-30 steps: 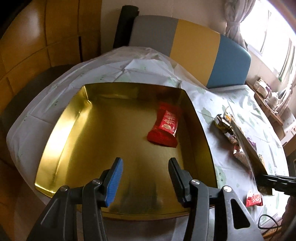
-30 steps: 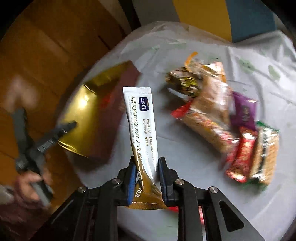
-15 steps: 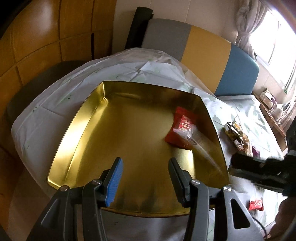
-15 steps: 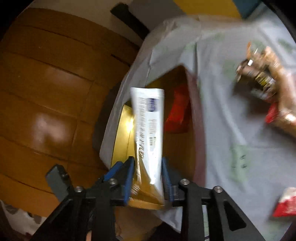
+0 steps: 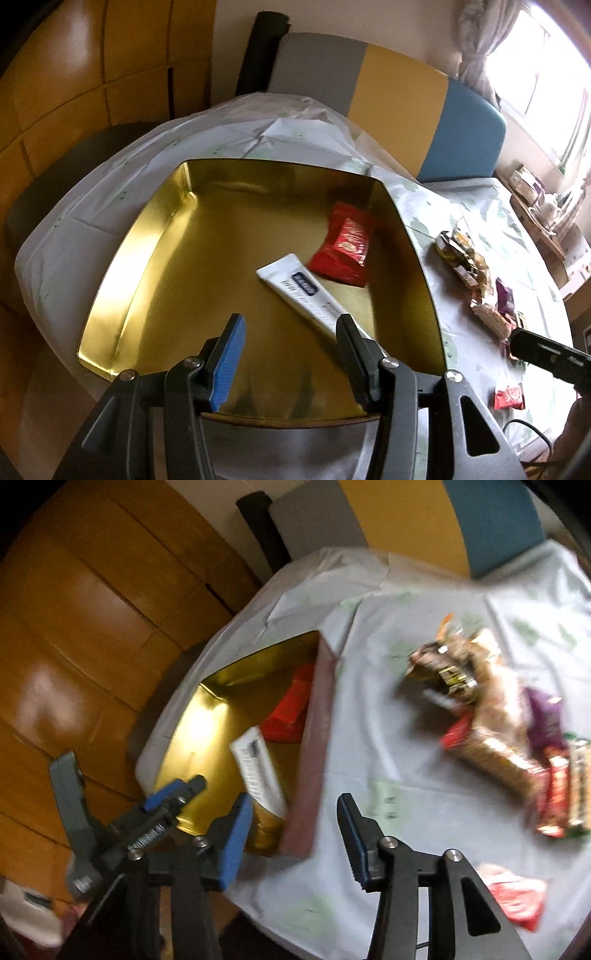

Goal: Organize snacks
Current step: 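Release stick packet into tray with right tool while left tool reaches red-and-white wafer packet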

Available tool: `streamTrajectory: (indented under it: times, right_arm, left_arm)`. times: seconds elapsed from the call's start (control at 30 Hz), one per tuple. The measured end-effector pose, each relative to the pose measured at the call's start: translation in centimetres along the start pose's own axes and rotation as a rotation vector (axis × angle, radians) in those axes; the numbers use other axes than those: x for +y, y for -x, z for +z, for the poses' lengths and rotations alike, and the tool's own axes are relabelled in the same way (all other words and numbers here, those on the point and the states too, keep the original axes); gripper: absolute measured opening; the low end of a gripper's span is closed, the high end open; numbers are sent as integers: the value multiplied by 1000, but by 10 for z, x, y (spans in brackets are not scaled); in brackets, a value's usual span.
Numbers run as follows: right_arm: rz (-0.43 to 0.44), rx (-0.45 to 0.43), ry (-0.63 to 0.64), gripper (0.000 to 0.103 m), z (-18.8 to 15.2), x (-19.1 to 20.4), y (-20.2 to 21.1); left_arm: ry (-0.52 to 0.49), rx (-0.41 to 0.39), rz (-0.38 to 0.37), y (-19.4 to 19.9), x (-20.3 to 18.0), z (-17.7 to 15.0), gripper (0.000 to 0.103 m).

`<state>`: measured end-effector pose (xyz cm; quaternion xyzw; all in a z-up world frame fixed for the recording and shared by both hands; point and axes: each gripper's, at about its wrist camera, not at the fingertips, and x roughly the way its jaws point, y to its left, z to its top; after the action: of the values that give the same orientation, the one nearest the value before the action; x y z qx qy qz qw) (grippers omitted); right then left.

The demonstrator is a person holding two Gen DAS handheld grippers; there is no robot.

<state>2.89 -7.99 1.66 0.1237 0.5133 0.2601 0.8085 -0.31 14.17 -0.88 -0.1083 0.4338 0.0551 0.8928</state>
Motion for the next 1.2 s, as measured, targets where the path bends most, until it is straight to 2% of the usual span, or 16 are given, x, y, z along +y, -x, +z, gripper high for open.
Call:
streamTrajectory:
  times: [0.13, 0.27, 0.33, 0.53, 0.63, 0.7, 0.73, 0.8, 1.03, 1.2]
  right_arm:
    - [-109, -12, 65, 61, -8, -21, 21]
    - [-205, -18, 54, 68, -14, -59, 53]
    - [-251, -23, 18, 75, -15, -84, 69]
    - [-410, -80, -129, 77, -11, -159, 117]
    - [-458, -129, -237, 78, -11, -196, 132]
    - [-437, -133, -348, 78, -15, -219, 133]
    - [-394, -121, -432, 78, -18, -231, 134]
    - [-333, -136, -506, 78, -20, -243, 137]
    - [-317, -147, -514, 80, -17, -249, 139]
    - [-304, -150, -523, 82, -19, -245, 135]
  left_arm:
    - [-75, -13, -31, 7, -18, -2, 52]
    - [-178, -24, -100, 14, -44, -7, 55]
    - [-251, -27, -140, 17, -62, -12, 56]
    - [-445, -12, -261, 20, -116, -27, 56]
    - [-599, 14, -343, 21, -153, -43, 56]
    - [-678, 24, -373, 19, -173, -51, 63]
    - [-714, 30, -387, 17, -182, -56, 66]
    - [-785, 52, -428, 12, -203, -64, 66]
    - [-1053, 116, -491, -4, -262, -95, 70]
    - [-1177, 149, -488, -22, -285, -107, 72]
